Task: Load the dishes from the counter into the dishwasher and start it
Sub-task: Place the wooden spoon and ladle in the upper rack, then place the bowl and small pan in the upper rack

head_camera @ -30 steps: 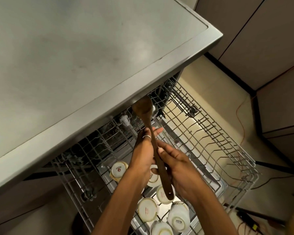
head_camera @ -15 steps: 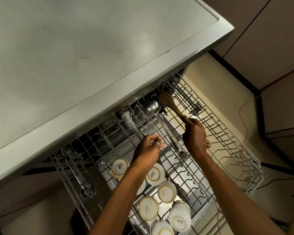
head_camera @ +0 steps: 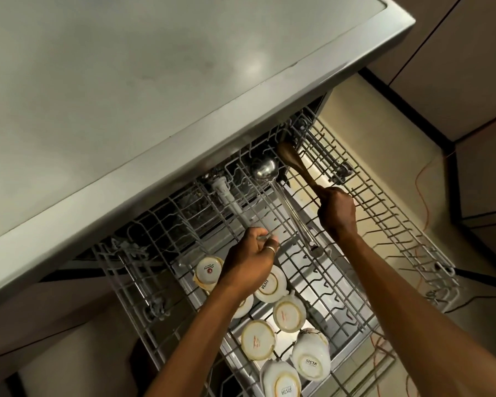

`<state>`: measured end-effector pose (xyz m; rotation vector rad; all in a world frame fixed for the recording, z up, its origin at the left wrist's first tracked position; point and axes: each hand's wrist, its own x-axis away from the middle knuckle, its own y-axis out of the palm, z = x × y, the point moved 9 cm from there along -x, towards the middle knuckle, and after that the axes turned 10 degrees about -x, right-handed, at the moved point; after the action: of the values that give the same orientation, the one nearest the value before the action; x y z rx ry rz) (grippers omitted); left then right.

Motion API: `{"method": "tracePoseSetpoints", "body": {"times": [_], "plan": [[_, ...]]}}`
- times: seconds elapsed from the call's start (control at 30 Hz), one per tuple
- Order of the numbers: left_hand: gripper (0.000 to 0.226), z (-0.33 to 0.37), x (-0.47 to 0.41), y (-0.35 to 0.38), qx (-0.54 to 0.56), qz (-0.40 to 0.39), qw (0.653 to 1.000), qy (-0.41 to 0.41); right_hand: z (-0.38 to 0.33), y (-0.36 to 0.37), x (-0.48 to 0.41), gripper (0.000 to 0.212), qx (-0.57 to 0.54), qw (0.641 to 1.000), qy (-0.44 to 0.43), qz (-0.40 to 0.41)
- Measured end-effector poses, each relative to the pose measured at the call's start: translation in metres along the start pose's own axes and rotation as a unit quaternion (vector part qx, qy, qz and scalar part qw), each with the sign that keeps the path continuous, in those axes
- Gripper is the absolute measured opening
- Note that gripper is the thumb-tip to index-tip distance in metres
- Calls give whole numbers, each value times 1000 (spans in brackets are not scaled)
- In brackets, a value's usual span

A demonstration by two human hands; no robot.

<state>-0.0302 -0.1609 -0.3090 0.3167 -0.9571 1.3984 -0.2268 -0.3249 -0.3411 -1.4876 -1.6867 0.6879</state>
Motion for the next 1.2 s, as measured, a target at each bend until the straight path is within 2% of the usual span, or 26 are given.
{"method": "tracePoseSetpoints", "body": {"times": [0.17, 0.27, 0.4, 0.5, 0.57, 0.67, 0.8, 1.03, 1.2], "plan": [[33, 1, 9, -4, -26, -7, 1000, 12, -10, -5, 13, 48, 0, 1000, -31, 3], [35, 7, 21, -10, -40, -10, 999, 11, -25, -19, 39, 38, -25, 998, -46, 37], [32, 10, 44, -31, -57, 9, 998, 7, -58, -42, 97, 33, -90, 994, -12, 54], [20, 10, 75, -55, -46, 31, 998, 10, -95, -61, 149, 30, -174, 984, 23, 17], [21, 8, 107, -73, -4, 44, 999, 10, -122, -72, 184, 29, -234, 970, 59, -13], [32, 0, 167, -105, 36, 71, 997, 8, -172, -82, 231, 19, -285, 955, 56, -56], [25, -10, 245, -148, 83, 106, 990, 30, -259, -93, 282, 10, -321, 939, 33, -119], [12, -51, 343, -265, 149, 213, 963, 73, -432, -76, 334, 13, -288, 930, -88, -209], [28, -118, 383, -367, 234, 306, 920, 67, -538, -46, 372, 14, -252, 924, -160, -240]]}}
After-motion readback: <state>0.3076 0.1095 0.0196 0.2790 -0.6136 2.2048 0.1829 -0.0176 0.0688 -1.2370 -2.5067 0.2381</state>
